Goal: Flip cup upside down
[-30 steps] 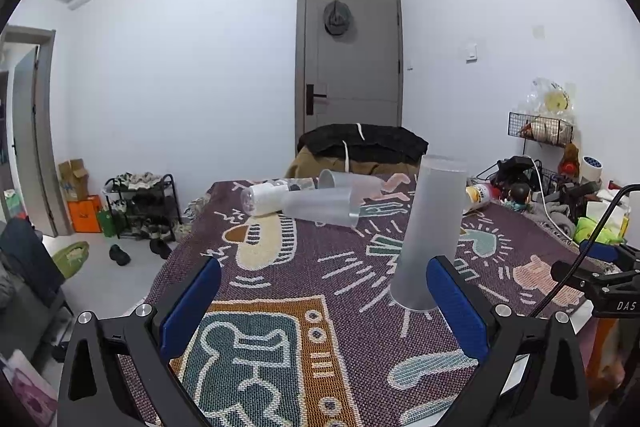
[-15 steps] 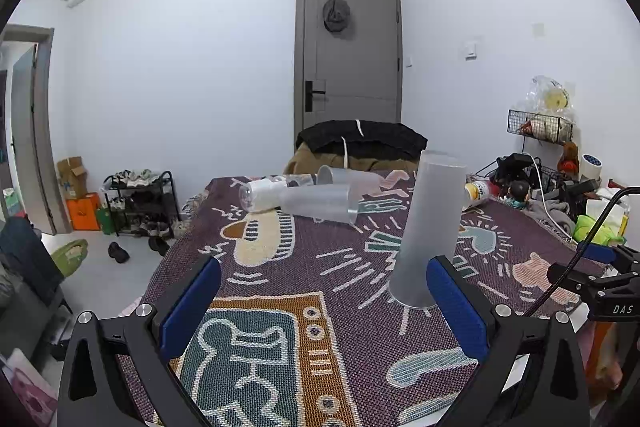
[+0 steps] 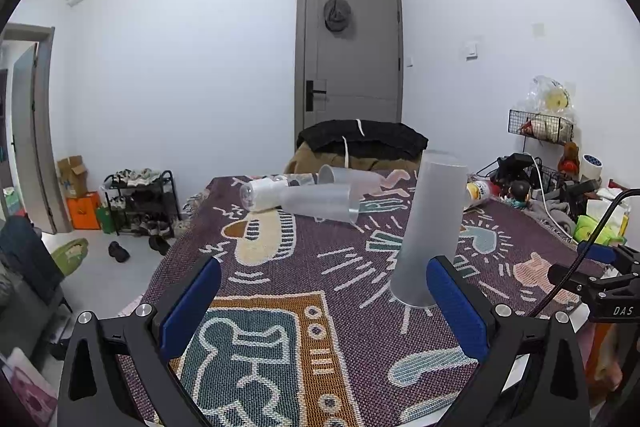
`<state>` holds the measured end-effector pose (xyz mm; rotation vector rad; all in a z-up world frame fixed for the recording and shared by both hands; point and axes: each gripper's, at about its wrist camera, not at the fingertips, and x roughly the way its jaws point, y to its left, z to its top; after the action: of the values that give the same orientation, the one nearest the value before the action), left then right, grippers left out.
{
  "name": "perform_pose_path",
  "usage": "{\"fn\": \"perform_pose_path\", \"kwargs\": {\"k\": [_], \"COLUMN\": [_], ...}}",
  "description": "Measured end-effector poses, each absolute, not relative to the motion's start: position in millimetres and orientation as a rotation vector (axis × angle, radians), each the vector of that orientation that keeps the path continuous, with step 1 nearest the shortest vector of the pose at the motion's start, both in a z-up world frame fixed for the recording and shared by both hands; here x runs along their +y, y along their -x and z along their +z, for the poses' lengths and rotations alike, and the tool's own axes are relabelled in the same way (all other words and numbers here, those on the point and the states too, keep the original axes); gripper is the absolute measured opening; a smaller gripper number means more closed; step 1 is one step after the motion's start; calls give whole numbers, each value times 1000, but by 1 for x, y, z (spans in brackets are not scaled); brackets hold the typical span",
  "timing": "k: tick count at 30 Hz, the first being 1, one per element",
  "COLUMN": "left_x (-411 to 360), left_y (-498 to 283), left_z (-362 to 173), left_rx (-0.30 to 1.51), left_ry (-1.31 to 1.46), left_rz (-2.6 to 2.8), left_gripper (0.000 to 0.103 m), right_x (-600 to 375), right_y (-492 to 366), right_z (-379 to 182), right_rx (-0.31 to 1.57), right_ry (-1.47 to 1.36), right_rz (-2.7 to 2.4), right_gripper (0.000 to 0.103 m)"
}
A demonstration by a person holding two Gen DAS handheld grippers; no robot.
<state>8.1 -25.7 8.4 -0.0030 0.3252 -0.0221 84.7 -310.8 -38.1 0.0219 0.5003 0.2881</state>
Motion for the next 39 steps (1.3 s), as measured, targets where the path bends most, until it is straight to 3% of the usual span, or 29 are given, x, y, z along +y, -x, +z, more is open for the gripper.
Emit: {"fn": "perform_pose_path", "kwargs": {"k": [39], "left_x": [-28], "left_y": [-9], "left_z": [8], "left_rx": [332], "left_ry": [-6], "left_rz": [-19], "left_gripper": [103], "right_x": [-309], "right_y": [-85], "right_z": [-38], "right_rx": [502], "right_ry": [-21], "right_rz": [285], "right_gripper": [103]}}
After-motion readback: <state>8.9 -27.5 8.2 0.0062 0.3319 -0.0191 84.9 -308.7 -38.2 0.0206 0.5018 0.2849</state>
